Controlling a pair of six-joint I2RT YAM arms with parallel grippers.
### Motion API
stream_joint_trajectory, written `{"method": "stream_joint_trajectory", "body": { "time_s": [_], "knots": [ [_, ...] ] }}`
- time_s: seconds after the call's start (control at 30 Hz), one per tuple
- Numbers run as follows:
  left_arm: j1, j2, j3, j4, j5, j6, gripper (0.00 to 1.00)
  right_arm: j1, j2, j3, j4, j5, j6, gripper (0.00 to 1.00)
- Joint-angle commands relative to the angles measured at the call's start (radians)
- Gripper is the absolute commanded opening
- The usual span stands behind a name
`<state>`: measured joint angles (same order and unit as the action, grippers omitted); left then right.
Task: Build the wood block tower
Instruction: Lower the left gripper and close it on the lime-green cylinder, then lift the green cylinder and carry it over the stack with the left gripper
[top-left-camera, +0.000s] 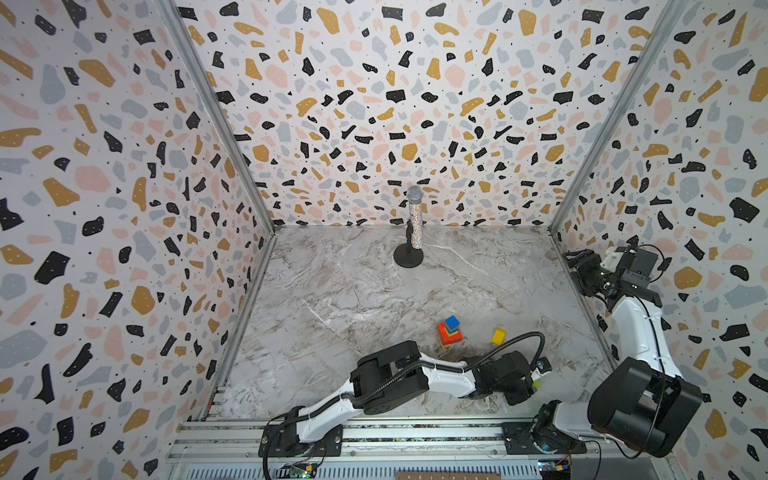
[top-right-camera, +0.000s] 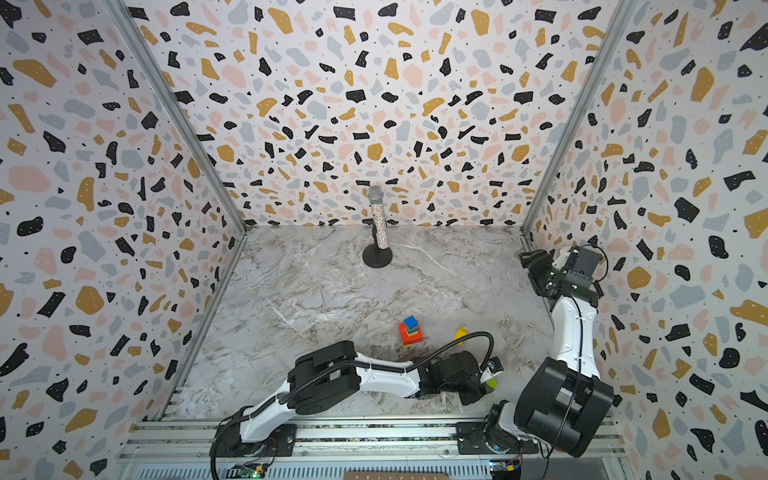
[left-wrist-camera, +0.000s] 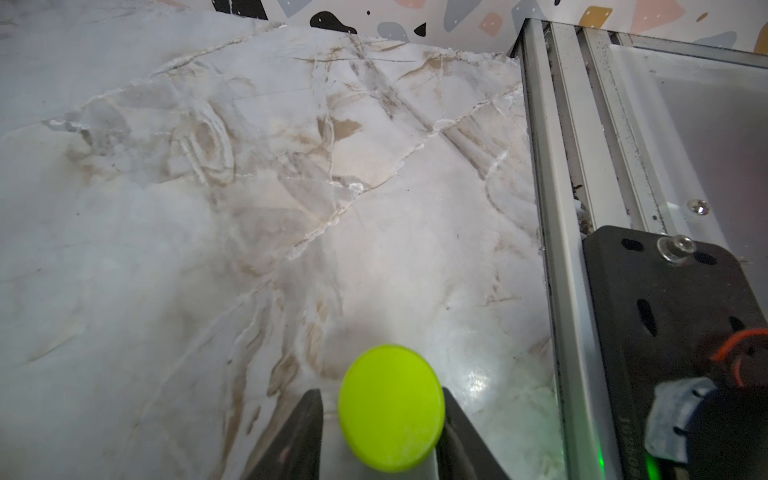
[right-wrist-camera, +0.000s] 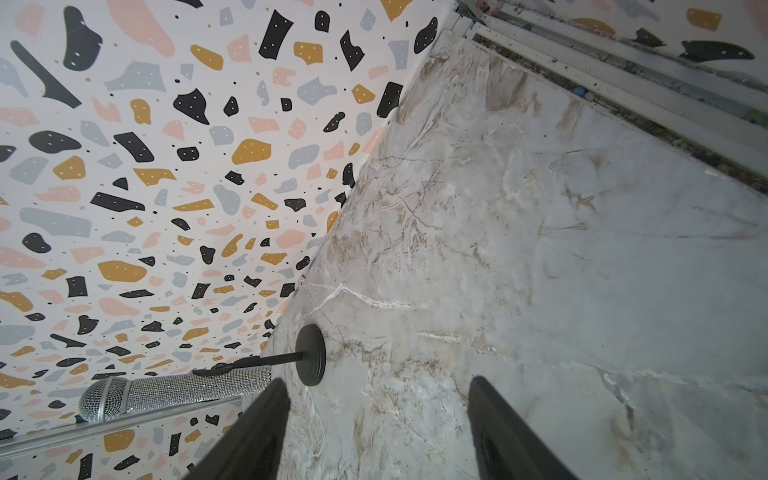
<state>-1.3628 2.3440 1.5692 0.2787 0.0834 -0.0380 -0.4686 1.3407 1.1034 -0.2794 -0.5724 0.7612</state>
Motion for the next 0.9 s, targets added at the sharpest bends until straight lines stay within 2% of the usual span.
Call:
{"method": "stream_joint_trajectory", "body": {
  "time_s": [0.0,0.23,0.5,0.87],
  "knots": [
    [-0.004,-0.006,0.033,0.047,-0.022,-0.002,0.42,0.01,-0.016,0.011,0.0,-0.005,-0.021,0.7],
    [-0.004,0.004,0.056,0.04,-0.034,-0.006,0.49,0.021,-0.019,0.016,-0.009,-0.004,-0.028,0.69],
    [-0.004,0.005,0.066,0.026,-0.03,0.004,0.34,0.039,-0.017,0.017,-0.016,0.008,-0.041,0.69],
    [-0.004,-0.036,0.03,0.024,-0.043,0.006,0.27,0.045,-0.027,0.008,-0.013,0.005,-0.043,0.69]
  ]
}}
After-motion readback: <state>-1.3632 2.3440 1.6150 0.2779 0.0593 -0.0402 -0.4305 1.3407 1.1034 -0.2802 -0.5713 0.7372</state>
